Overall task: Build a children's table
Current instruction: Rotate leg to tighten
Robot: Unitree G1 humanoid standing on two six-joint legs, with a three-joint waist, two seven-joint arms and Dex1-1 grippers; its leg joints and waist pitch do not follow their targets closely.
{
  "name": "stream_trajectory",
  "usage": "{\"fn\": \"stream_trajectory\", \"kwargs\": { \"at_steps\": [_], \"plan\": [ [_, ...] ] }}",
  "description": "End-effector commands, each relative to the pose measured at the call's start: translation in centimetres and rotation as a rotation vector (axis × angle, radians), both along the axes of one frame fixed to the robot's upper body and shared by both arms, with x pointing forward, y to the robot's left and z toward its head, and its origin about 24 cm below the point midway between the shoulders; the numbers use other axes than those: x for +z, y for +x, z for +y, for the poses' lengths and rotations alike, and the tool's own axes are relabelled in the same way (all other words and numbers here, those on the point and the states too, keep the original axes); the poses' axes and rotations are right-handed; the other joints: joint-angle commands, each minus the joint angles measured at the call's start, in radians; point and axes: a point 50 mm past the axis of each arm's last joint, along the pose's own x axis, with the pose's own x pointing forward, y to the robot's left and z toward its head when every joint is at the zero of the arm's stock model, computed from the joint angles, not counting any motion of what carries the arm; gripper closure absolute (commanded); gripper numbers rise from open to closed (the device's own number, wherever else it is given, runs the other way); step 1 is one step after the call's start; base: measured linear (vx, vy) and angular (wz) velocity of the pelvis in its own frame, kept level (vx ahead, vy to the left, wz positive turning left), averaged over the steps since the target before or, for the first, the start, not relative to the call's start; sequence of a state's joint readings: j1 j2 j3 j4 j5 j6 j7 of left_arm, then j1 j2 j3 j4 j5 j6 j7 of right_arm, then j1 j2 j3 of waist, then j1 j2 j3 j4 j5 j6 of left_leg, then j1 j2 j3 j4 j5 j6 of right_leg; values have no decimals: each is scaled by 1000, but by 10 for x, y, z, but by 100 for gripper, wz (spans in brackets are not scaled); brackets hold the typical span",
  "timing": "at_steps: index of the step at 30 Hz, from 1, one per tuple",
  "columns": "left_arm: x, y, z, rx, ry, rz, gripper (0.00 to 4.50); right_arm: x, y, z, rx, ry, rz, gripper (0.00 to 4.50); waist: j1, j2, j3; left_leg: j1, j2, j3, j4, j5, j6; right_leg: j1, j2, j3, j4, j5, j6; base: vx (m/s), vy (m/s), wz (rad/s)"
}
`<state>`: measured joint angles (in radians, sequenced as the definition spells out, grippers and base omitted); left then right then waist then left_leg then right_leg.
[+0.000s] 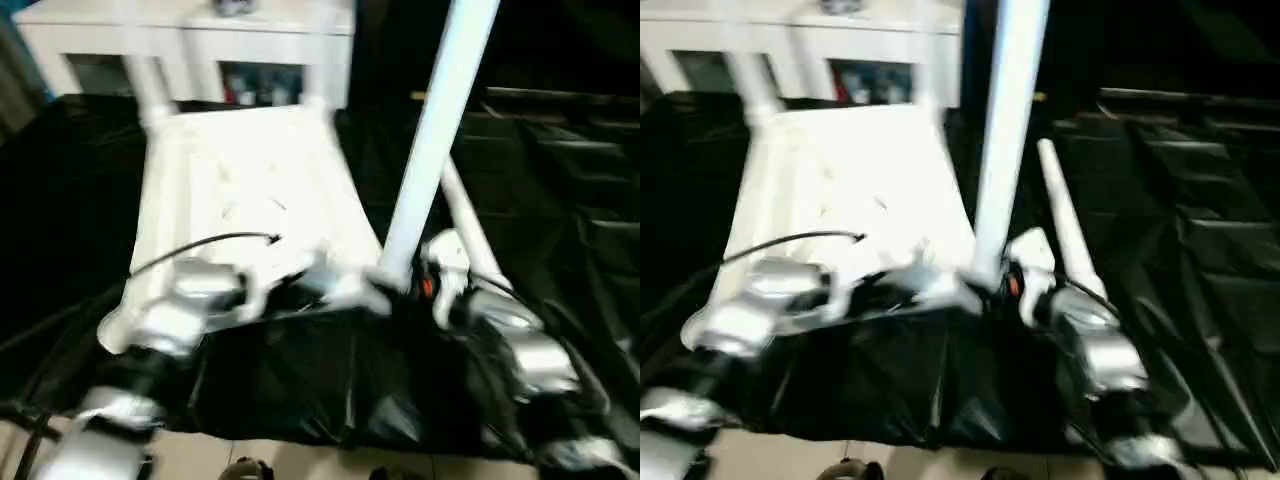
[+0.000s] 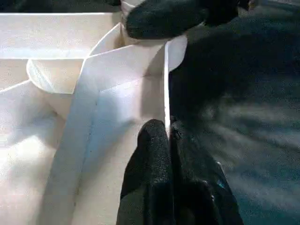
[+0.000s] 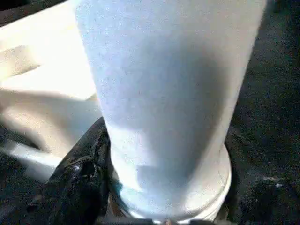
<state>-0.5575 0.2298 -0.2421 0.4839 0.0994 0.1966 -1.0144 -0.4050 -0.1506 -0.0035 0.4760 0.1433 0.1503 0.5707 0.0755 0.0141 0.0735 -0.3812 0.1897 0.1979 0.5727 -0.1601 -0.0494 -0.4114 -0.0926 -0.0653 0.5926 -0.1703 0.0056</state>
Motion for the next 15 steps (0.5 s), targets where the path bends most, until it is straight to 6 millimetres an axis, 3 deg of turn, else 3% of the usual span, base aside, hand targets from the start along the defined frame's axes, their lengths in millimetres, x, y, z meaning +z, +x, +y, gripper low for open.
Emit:
{"fn": "stream_trajectory", "kwargs": {
  "at_steps": [1, 5, 7, 8, 15],
  "plan": [
    [10, -8, -48, -101, -94, -28, 450, -12, -4, 42, 42, 14, 60, 175, 2, -9, -52, 22, 40, -30, -81, -378, -10, 27, -67, 43, -103, -507, -145, 0, 0, 0],
    [5, -12, -63, -93, -95, -25, 450, -17, -2, 53, -33, -43, 37, 175, -1, -5, -51, 21, 37, -29, -83, -379, -6, 26, -62, 44, -102, -482, -141, 0, 0, 0],
    [4, -13, -65, -93, -92, -23, 450, -17, -2, 54, -38, -48, 27, 106, 0, -4, -53, 21, 38, -28, -83, -372, 0, 26, -61, 45, -102, -461, -143, 0, 0, 0],
    [3, -14, -65, -94, -92, -21, 450, -16, -1, 56, -50, -26, 29, 106, 0, -2, -53, 19, 37, -27, -84, -370, 6, 29, -59, 44, -100, -443, -146, 0, 0, 0],
    [6, -13, -48, -116, -102, -40, 450, -6, 0, 44, 43, -11, -31, 58, 4, -2, -57, 18, 40, -26, -86, -339, 23, 37, -58, 43, -93, -364, -165, 0, 0, 0]
  ]
}}
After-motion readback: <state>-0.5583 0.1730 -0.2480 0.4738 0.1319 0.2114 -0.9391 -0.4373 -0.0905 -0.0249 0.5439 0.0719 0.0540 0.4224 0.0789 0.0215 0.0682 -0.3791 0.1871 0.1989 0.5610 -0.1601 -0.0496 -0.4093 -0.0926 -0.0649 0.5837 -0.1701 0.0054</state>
